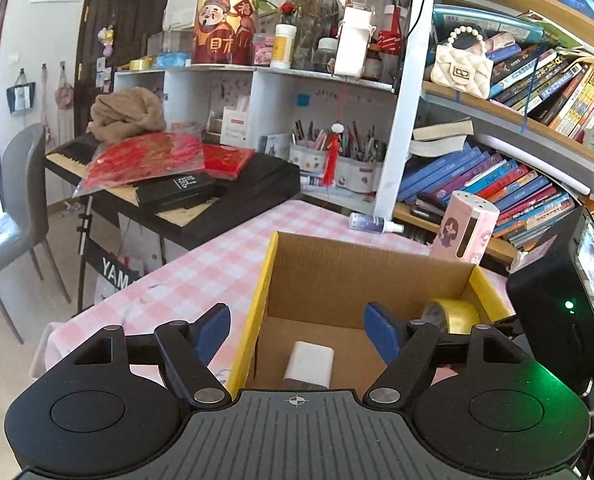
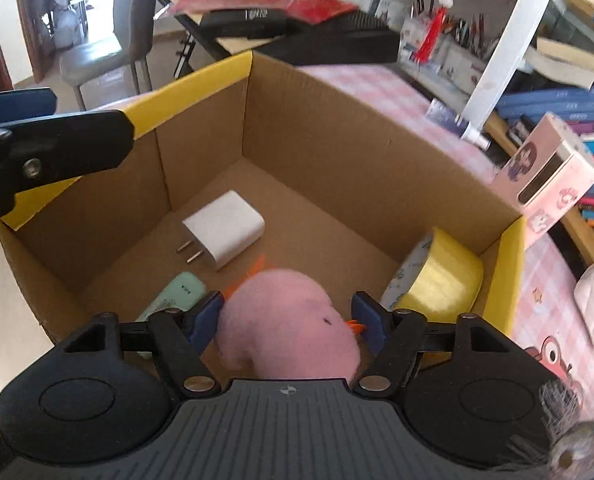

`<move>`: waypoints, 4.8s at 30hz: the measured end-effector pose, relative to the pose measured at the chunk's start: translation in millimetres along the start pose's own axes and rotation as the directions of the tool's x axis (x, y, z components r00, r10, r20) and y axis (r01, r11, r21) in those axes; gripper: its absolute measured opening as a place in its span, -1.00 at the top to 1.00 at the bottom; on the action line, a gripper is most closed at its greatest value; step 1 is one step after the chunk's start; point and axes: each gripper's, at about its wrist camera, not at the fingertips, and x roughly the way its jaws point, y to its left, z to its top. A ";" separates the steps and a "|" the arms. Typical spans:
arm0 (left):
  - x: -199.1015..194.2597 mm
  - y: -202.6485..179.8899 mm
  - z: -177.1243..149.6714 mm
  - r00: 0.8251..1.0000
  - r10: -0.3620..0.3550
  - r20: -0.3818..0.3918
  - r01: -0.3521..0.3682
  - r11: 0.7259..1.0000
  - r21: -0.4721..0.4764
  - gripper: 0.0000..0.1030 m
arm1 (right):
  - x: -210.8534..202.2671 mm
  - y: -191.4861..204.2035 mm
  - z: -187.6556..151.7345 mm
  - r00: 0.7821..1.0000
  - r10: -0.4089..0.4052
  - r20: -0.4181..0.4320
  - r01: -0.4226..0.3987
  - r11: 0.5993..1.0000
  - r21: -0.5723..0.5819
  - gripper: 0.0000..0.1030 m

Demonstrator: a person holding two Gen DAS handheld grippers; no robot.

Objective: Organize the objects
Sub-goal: 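Open the left tool dropping the stapler while right tool releases the pig into box, then withdraw both tools from the box back toward the table items, then reach the left tool to the blue plastic toy and grasp it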

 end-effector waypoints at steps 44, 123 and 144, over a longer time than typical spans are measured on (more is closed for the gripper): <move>-96.3 11.5 -74.3 0.989 -0.052 -0.138 0.076 0.982 0.171 -0.72 | -136.5 78.4 -148.0 0.899 -0.397 0.184 0.270 0.834 0.482 -0.64; -91.0 -133.3 -108.9 0.907 -0.310 -0.285 0.399 0.850 0.344 -0.72 | -183.7 6.0 -269.1 0.841 -0.538 -0.064 0.432 0.594 0.679 -0.72; -55.4 -195.5 -99.4 0.920 -0.285 -0.269 0.367 0.866 0.340 -0.70 | -170.2 -71.7 -268.5 0.862 -0.506 -0.028 0.397 0.640 0.658 -0.69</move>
